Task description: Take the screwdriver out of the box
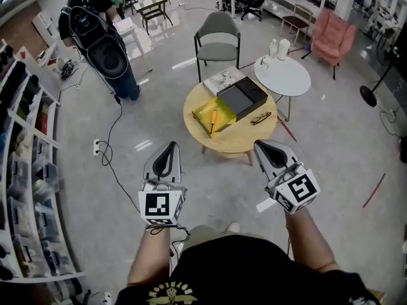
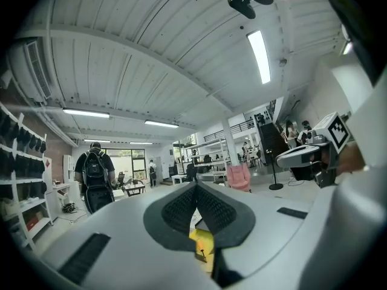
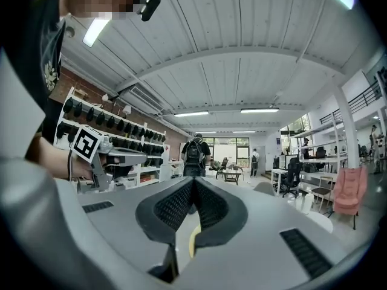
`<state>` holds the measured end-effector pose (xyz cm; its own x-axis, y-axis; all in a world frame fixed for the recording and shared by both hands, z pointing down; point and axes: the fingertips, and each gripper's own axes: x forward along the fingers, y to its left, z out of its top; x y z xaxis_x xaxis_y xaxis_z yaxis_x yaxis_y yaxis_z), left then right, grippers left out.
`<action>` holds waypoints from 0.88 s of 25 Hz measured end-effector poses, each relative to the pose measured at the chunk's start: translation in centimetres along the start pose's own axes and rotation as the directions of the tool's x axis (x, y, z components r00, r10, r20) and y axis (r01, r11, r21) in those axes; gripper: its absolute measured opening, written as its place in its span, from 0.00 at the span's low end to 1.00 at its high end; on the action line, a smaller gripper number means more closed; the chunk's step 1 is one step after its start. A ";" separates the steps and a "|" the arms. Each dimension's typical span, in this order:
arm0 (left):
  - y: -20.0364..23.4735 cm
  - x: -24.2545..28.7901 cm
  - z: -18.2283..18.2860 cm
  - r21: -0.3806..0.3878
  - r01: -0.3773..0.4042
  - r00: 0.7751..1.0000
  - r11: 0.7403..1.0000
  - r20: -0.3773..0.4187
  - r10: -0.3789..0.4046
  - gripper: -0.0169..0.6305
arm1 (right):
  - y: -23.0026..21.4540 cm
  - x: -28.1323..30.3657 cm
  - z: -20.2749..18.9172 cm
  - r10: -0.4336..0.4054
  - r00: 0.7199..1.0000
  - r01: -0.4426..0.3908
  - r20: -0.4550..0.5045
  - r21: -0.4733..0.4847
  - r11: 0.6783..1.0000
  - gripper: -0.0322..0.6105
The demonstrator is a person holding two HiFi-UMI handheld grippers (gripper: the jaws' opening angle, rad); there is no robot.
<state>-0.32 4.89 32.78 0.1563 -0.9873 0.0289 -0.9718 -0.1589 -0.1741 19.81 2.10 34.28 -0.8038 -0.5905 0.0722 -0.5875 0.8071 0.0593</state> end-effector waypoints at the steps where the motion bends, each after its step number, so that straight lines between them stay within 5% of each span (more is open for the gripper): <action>1: 0.0 0.0 -0.2 0.000 -0.003 1.000 1.000 -0.006 0.003 0.05 | -0.1 0.1 0.0 0.004 1.000 -0.004 0.003 0.003 1.000 0.07; 12: 1.6 1.8 -2.2 0.014 -0.019 0.999 1.000 -0.038 0.019 0.05 | -0.5 3.1 -1.7 0.027 1.000 -0.026 -0.013 0.021 0.999 0.07; 22: 3.9 7.0 -3.8 -0.007 0.053 0.998 0.999 -0.041 -0.053 0.05 | -2.4 7.6 -3.0 -0.044 0.998 0.046 -0.046 0.040 0.998 0.07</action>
<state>-3.71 -2.59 36.06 0.2002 -0.9766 0.0785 -0.9634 -0.2108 -0.1656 15.41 -4.39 37.66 -0.7722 -0.6249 0.1149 -0.6268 0.7788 0.0226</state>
